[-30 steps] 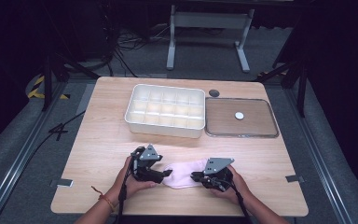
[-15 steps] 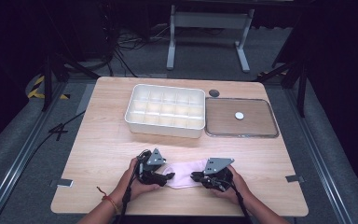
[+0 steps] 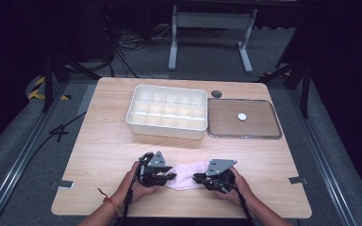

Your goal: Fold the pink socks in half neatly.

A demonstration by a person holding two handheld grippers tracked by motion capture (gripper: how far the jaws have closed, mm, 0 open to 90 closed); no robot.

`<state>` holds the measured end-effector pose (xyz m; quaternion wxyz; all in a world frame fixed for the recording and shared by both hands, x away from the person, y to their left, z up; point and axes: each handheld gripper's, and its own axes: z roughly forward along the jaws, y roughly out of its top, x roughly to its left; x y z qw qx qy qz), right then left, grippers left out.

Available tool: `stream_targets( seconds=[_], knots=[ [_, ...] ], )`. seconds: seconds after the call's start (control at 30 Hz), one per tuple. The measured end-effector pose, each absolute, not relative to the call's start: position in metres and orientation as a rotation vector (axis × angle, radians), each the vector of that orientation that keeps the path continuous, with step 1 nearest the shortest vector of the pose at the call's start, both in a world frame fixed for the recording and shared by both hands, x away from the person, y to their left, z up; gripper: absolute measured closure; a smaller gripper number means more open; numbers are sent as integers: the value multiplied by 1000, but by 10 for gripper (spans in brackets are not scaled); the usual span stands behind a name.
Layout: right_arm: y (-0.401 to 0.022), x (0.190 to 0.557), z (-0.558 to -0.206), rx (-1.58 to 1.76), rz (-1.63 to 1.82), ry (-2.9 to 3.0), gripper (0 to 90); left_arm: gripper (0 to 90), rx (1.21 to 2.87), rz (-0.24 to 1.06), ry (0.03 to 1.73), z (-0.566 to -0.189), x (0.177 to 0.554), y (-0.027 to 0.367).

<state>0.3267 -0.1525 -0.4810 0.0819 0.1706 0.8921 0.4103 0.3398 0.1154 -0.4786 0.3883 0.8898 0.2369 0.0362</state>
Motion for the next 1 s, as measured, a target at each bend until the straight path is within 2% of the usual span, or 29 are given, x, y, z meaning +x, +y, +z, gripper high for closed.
stream_targets(
  seconds=[0.13, 0.63, 1.0],
  knots=[
    [-152, 327, -481, 512, 1226, 2663, 834, 797, 2258, 98, 596, -478, 339, 115],
    [-146, 324, -481, 532, 1208, 2647, 833, 800, 2140, 48, 597, -465, 337, 121],
    [-128, 326, -479, 547, 1179, 2636, 832, 800, 2099, 81, 599, -457, 336, 126]
  ],
)
